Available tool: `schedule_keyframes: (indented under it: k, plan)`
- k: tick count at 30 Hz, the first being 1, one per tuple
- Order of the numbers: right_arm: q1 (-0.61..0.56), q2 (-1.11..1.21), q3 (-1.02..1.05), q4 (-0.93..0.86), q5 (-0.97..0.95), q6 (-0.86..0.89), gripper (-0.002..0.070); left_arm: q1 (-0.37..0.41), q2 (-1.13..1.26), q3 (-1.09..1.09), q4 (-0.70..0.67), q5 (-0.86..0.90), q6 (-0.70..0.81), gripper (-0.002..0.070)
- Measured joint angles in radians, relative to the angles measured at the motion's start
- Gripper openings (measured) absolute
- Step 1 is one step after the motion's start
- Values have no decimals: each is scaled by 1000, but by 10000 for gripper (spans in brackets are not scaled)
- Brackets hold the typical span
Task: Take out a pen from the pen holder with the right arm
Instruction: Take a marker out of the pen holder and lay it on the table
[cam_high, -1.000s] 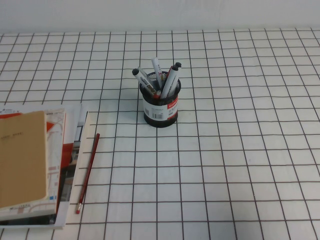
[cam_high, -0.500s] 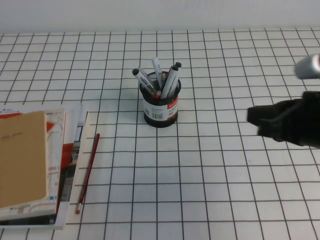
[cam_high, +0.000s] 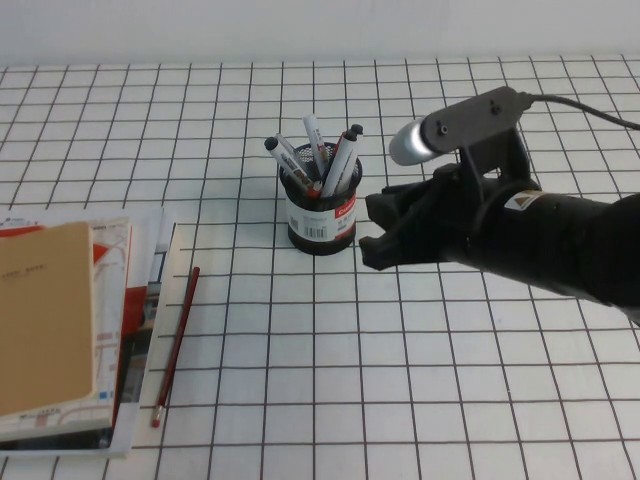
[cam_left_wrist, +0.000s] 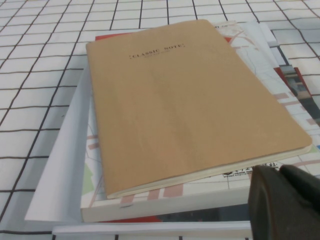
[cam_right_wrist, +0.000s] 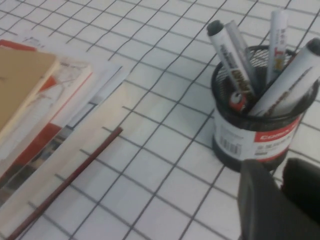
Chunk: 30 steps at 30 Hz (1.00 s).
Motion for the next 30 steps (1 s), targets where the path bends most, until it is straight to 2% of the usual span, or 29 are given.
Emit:
schedule_keyframes:
  k: [6,9,16,21,30]
  plan:
    - [33,87,-2,-272,-197,281,254,0,0,0,0,0,0,-4]
    - [33,150,-2,-378,-311,429,288,0,0,0,0,0,0,-4]
    - [33,301,-2,-561,-610,637,300,0,0,0,0,0,0,-4]
    - [33,371,-3,-581,-753,659,299,0,0,0,0,0,0,-4]
    - [33,441,-5,-588,-883,664,267,0,0,0,0,0,0,-4]
